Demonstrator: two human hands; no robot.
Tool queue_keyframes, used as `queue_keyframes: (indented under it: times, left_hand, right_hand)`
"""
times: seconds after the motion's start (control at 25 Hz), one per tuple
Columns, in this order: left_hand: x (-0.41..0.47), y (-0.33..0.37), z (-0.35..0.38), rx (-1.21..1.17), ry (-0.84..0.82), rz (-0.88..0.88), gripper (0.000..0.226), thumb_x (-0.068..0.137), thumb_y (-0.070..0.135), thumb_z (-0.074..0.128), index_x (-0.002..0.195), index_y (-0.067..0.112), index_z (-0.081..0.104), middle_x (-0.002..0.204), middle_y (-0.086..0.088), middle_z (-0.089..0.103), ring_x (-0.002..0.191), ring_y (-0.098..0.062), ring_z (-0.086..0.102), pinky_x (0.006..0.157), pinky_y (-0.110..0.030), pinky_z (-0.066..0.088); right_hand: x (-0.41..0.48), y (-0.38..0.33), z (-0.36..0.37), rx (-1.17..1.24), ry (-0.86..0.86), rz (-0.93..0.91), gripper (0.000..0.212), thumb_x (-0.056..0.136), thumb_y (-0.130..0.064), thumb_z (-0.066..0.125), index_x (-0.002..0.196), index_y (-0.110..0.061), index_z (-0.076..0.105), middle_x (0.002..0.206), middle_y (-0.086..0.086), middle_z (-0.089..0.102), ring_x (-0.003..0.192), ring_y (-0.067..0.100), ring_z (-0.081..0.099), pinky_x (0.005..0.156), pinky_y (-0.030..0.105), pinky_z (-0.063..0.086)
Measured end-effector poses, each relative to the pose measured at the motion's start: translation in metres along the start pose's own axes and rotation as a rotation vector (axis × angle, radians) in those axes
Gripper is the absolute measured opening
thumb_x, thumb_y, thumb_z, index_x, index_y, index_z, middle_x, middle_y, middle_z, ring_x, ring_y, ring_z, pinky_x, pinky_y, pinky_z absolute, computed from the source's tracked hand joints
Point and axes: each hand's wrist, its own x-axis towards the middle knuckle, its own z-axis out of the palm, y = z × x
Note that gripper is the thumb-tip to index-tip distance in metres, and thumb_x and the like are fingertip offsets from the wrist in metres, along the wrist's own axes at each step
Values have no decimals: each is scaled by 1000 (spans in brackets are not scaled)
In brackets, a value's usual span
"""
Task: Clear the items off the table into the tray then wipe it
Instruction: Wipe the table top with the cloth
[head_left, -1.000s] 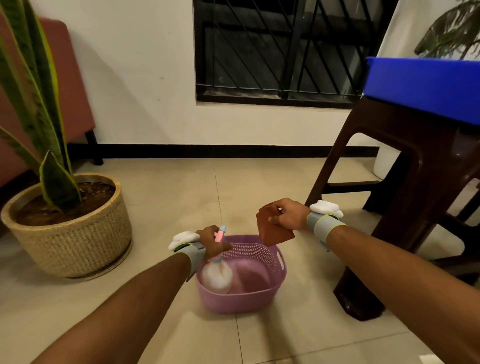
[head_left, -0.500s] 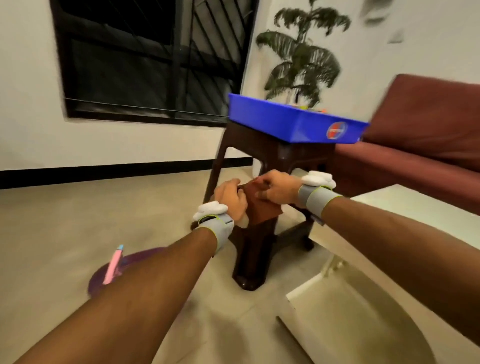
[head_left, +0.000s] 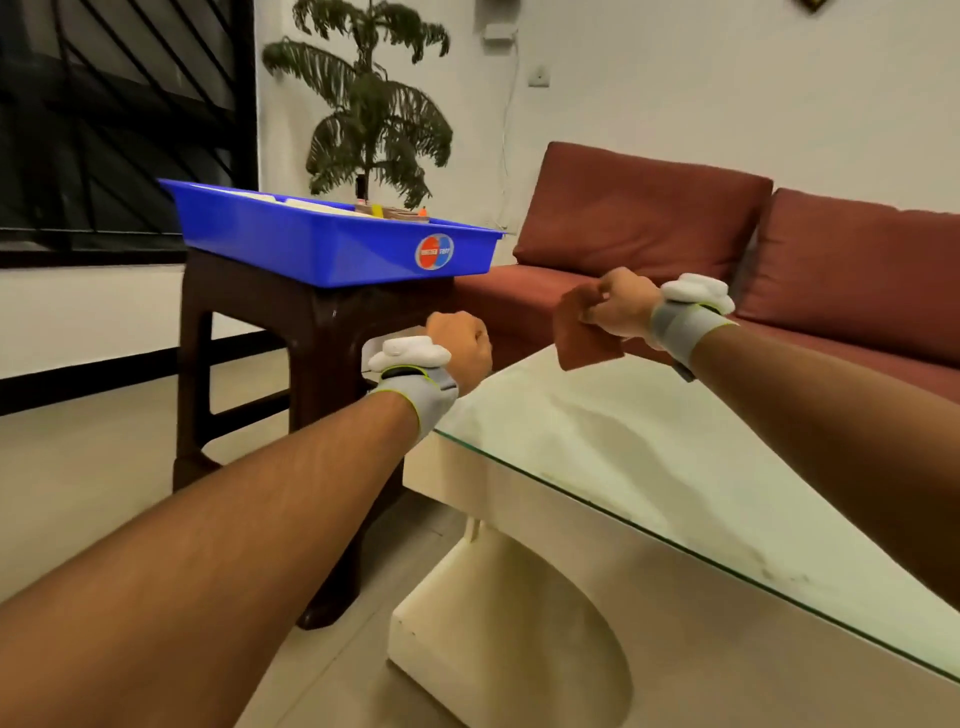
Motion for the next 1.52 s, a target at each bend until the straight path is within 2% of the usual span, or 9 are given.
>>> queue_keyframes:
  times: [0.2,0.4,0.48,0.72,0.96,1.08,1.2,1.4,1.52]
  left_hand:
    - [64,17,63,-55,-121,14,34,72,35,32,74,26,65,87,-11,69,82,-38,61,75,-38,53]
    - [131,33,126,-87,-196,-21,45,76,37,34,96,23,72,102,-11,71,103,-36,60,88,-38,50]
    - [150,33,148,-88,-226,-43,42,79,38,38,100,23,72,103,-10,72,104,-36,60,88,-36,51]
    - [185,38,218,-90,-323,-149,30,94,23,42,107,18,69,108,-14,67,107,-38,55,87,-35,45]
    - [183,24,237,-148,-281,-162,32,96,24,39,86,1,57,97,-26,62,95,-44,53,80,-39,40]
    - [184,24,238,-173,-260,-166,28,95,24,38,78,6,52,93,-25,61,93,-43,52,77,-39,40]
    - [184,22,240,-204,-265,-180,28,93,28,34,73,17,49,90,-20,62,93,-41,52,74,-36,38]
    - [180,30,241,-165,-244,-190,29,98,25,34,92,9,58,101,-17,63,105,-38,50,79,-34,36]
    - [181,31,238,-154,-247,-207,34,99,28,32,104,10,60,114,-14,62,113,-37,46,89,-36,37]
  right_hand:
    - [70,76,19,-196,84,-5,25,79,-33,52,87,-12,63,90,16,65,80,38,61,72,38,54]
    - [151,128,38,-295,133,-36,26,88,-33,50,79,-12,62,83,17,59,66,36,55,64,35,49]
    - [178,139,51,-285,136,-66,30,93,-36,48,88,-11,63,87,18,57,76,38,58,63,33,39]
    - [204,178,123,-179,-415,-226,37,99,-38,33,122,-23,58,124,8,60,118,31,52,107,38,30]
    - [252,172,154,-134,-301,-68,29,94,-29,44,116,-30,62,119,6,65,109,32,59,91,30,43]
    - [240,149,168,76,-258,-275,26,91,-17,50,111,-18,66,123,0,64,118,22,56,107,30,33]
    - [216,176,149,125,-435,-503,36,92,-42,49,126,-34,56,134,-11,56,126,12,49,112,30,31]
    - [251,199,143,-185,-287,-16,35,94,-37,48,128,-31,56,126,5,62,116,29,57,97,26,40]
    - [238,145,165,81,-252,-161,30,90,-12,52,116,-18,66,121,5,65,117,22,56,100,14,35]
